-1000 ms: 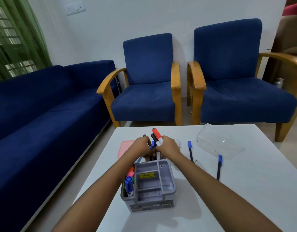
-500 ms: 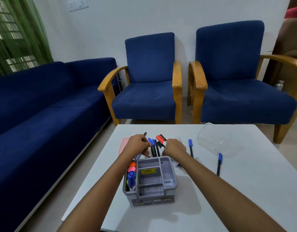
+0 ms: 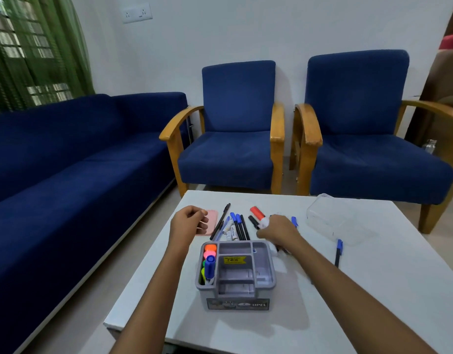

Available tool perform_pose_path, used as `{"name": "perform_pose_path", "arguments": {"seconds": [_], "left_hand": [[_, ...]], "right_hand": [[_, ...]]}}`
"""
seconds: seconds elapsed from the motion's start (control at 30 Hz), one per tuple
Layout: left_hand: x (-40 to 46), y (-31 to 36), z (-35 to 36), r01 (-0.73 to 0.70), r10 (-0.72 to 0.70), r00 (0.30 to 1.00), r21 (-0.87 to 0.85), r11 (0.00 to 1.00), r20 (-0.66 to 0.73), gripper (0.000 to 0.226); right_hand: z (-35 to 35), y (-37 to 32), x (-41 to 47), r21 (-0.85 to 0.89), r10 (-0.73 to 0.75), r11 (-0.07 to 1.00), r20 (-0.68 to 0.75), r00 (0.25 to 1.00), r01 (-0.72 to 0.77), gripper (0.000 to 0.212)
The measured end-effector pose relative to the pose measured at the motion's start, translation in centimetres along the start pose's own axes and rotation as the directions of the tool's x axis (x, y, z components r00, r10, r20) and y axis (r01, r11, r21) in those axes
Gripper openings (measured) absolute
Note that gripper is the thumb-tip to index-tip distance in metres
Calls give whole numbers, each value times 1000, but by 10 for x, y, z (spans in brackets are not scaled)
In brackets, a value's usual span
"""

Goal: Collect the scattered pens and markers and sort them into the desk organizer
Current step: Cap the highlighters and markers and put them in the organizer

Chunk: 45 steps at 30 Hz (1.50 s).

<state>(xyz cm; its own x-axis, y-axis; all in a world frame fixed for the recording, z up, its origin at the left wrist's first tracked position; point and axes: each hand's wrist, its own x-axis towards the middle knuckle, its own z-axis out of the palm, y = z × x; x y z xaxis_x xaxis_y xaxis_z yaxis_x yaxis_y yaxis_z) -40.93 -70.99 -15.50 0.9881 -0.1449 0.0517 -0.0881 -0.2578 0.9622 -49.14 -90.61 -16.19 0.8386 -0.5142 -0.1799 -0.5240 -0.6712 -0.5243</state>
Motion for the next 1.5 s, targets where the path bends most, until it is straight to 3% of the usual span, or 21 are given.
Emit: {"name": "perform_pose_path", "arguments": {"seconds": [0.07, 0.1, 0.17, 0.23, 0.27, 0.33, 0.43, 0.53, 0.63, 0.77, 0.87, 0.93, 1.03, 1.23, 1.37, 1.5], "left_hand": [[-3, -11, -7, -1, 0, 1000, -44, 999, -25, 17], [-5, -17, -10, -11, 9, 999, -59, 998, -46, 17], [-10, -34, -15, -38, 30, 995, -86, 996, -98, 17], [-17, -54, -17, -51, 34, 989, -125, 991, -141, 18], [-20, -62, -18, -49, 23, 987, -155, 987, -162, 17], [-20, -72, -18, -34, -15, 978, -230, 973, -206, 16], [-17, -76, -18, -5, -63, 969, -275, 962, -238, 16], [-18, -76, -17, -12, -42, 976, -241, 971, -214, 17], [-19, -74, -17, -34, -8, 980, -207, 978, -200, 16], [-20, -73, -16, -43, 5, 980, -185, 982, -198, 17], [-20, -74, -16, -47, 11, 979, -171, 984, -205, 18], [-20, -75, -15, -43, 7, 977, -164, 985, -211, 18], [-20, -76, -16, -39, 1, 976, -168, 985, -218, 18], [-20, -78, -16, -39, 7, 978, -152, 988, -207, 19], [-20, -77, -14, -35, 7, 981, -144, 989, -193, 18], [-23, -75, -12, -32, 11, 981, -101, 994, -194, 18]], "right_hand": [[-13, 9, -1, 393, 44, 919, 12, 999, -46, 32], [-21, 13, -2, 602, 59, 795, 54, 997, -80, 34], [-32, 24, -2, 887, 75, 426, 162, 984, -179, 44], [-37, 34, -5, 970, 91, 99, 212, 973, -220, 37], [-38, 36, -8, 977, 81, -3, 214, 974, -214, 27], [-39, 40, -17, 970, 11, -136, 204, 979, -201, 14], [-38, 39, -27, 942, -51, -270, 192, 980, -199, 15], [-36, 34, -29, 939, -27, -291, 180, 983, -181, 14], [-34, 29, -28, 971, -39, -220, 88, 995, -94, 13], [-19, 25, -34, 977, -33, 130, -165, 986, 168, 20], [11, 28, -45, 908, -78, 382, -153, 985, 171, 30], [27, 31, -48, 864, -82, 479, -132, 988, 155, 31], [28, 32, -47, 848, -102, 487, -182, 978, 208, 17], [29, 37, -38, 805, -152, 555, -149, 977, 209, 19], [7, 24, -44, 871, -192, 415, -199, 961, 264, 19], [-25, -10, -56, 901, -415, 234, -247, 876, 365, 22]]}}
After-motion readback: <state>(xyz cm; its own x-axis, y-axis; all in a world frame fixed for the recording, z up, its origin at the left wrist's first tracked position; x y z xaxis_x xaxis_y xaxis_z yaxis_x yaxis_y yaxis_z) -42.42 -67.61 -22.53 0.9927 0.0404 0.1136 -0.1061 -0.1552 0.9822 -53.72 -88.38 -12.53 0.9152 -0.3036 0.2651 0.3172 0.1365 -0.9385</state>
